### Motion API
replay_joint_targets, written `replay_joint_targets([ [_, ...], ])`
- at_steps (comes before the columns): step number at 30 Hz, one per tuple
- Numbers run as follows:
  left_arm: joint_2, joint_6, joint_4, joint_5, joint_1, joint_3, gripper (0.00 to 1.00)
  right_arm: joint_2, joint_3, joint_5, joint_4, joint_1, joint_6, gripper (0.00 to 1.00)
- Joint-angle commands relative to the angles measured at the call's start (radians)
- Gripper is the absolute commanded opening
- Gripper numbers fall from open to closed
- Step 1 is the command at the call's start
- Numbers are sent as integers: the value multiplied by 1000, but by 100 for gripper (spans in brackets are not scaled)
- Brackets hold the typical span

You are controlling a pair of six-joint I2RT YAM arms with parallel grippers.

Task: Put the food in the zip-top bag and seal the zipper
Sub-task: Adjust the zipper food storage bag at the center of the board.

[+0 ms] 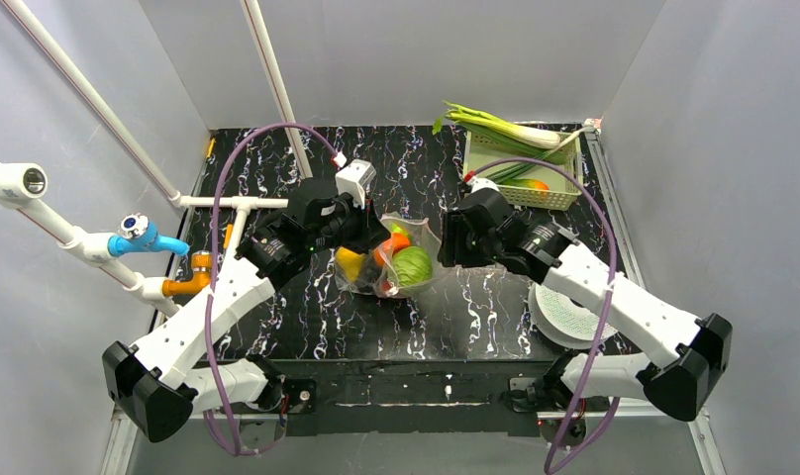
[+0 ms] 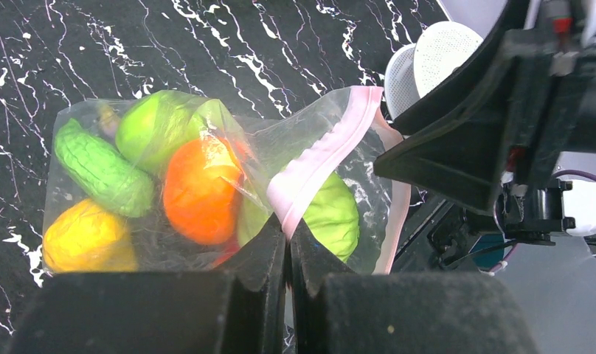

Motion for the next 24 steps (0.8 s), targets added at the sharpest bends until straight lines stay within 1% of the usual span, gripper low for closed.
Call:
replay_joint_targets([
  [1, -22, 9, 22, -13, -4, -5, 0, 59, 3, -125, 102, 3, 13, 47],
  [4, -21, 10, 18, -7, -3, -2, 0, 65, 16, -149, 123, 3, 10, 27],
  [6, -24, 10, -11, -13, -15, 24, 0, 60, 60, -116, 105, 3, 3, 14],
  [7, -27, 3, -38, -17, -24, 48, 0, 56, 93, -90, 91, 3, -4, 9],
  [8, -28, -17, -61, -15, -32, 78, 0, 51, 128, -73, 80, 3, -10, 7],
  [12, -25, -157, -139, 88, -36, 188, 0, 34, 293, -61, 43, 3, -74, 4],
  [14, -37, -243, -136, 127, -36, 200, 0, 38, 339, -88, 54, 4, -101, 7],
  [16, -62, -325, -100, 139, -36, 173, 0, 64, 367, -115, 58, 3, -110, 8],
  [17, -76, -372, -68, 127, -36, 147, 0, 89, 368, -134, 65, 3, -109, 7],
  [19, -97, -455, -34, 54, -36, 82, 0, 135, 369, -191, 82, 3, -105, 5],
  [21, -106, -527, -38, -15, -36, 26, 0, 180, 377, -259, 92, 3, -98, 3],
  [24, -97, -592, -45, -52, -34, -33, 0, 229, 380, -337, 119, 5, -99, 4],
])
